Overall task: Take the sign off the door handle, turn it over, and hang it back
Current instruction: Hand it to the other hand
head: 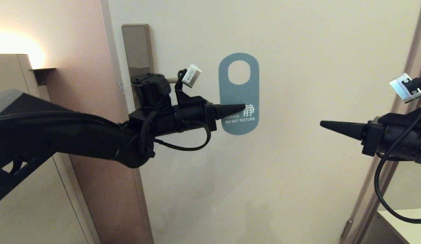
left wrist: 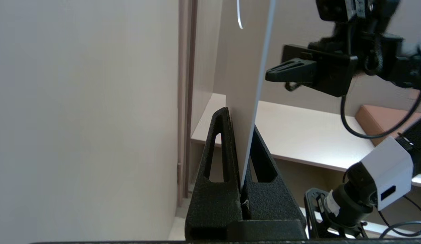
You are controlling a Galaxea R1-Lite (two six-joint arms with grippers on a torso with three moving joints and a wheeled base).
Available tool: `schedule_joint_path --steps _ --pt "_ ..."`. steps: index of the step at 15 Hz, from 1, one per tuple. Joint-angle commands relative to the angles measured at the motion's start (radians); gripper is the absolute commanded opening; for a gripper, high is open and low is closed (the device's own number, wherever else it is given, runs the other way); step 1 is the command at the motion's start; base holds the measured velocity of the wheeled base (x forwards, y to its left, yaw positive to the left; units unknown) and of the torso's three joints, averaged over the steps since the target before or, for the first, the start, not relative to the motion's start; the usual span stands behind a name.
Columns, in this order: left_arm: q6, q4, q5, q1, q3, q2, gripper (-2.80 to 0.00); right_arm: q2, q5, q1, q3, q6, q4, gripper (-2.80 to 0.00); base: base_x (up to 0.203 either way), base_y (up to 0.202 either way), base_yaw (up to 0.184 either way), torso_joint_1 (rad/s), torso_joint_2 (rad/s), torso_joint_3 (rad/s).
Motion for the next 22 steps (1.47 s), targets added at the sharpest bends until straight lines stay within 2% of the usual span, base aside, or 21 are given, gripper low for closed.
schedule_joint_path --steps 1,3,12,22 --pt "-0.002 -0.006 -0.011 -0.007 -0.007 0.011 -2.80 0.020 0.078 0.001 -0.019 -0.001 -0.003 -2.80 0.000 0.000 0.000 0.000 0.00 0.000" --pt "-0.021 -0.011 -0.023 -0.019 -0.015 0.019 -2.80 0.020 0.147 0.011 -0.024 -0.006 -0.002 -2.80 0.000 0.000 0.000 0.000 0.00 0.000" --pt "-0.030 -0.013 -0.021 -0.074 -0.044 0.033 -2.80 0.013 0.174 0.166 -0.026 -0.003 -0.003 -2.80 0.000 0.000 0.000 0.000 0.00 0.000" --pt "-0.064 -0.013 -0.013 -0.127 -0.016 -0.036 -2.80 0.006 0.171 0.172 -0.007 0.001 -0.002 -2.80 0.000 0.000 0.000 0.000 0.00 0.000"
